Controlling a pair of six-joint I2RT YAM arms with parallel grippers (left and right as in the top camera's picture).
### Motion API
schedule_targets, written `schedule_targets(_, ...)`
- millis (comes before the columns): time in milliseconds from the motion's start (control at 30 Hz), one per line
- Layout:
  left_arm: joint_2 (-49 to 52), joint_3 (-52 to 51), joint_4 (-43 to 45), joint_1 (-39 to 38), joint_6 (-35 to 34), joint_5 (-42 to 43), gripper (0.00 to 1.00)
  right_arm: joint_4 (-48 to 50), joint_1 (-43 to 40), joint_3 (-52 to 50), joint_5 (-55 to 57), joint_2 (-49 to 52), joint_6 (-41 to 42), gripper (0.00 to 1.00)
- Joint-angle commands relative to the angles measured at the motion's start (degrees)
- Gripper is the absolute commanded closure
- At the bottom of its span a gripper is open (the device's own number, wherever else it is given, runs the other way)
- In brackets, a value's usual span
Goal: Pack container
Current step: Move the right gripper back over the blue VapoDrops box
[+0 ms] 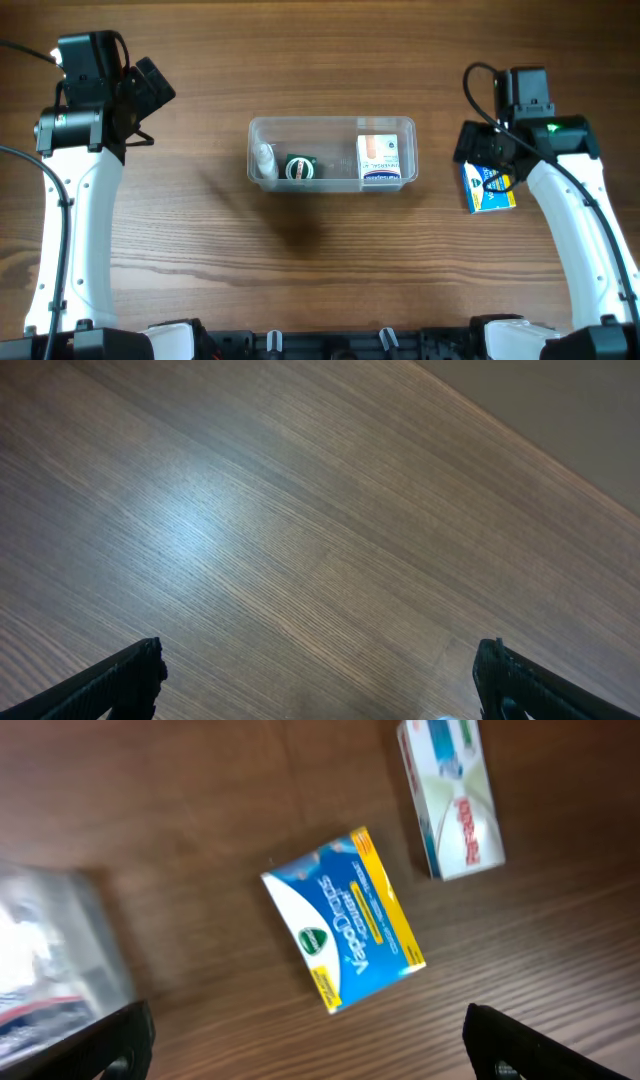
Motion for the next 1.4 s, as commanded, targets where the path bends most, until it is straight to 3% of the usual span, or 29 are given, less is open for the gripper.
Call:
schedule_targets(0, -0.1, 0.6, 0.0, 0.2, 0.3, -0.7, 0.00, 2.2, -0.5, -5.3, -1.5, 0.5, -2.5, 0.00)
schedule_targets(467, -0.1, 0.6, 0.0, 0.2, 0.3, -0.7, 0.00, 14.0, -9.0, -16.5, -6.7, 0.7, -7.5, 0.00)
schedule_targets(833, -0.1, 0.6, 0.0, 0.2, 0.3, -0.7, 0.00, 17.8, -9.6, -18.2, -8.0, 0.8, -13.1, 0.00)
schedule_targets(1367, -0.1, 0.6, 0.0, 0.2, 0.3, -0.7, 0.00, 42.1, -11.9, -32.8, -6.7, 1.1, -21.2, 0.00)
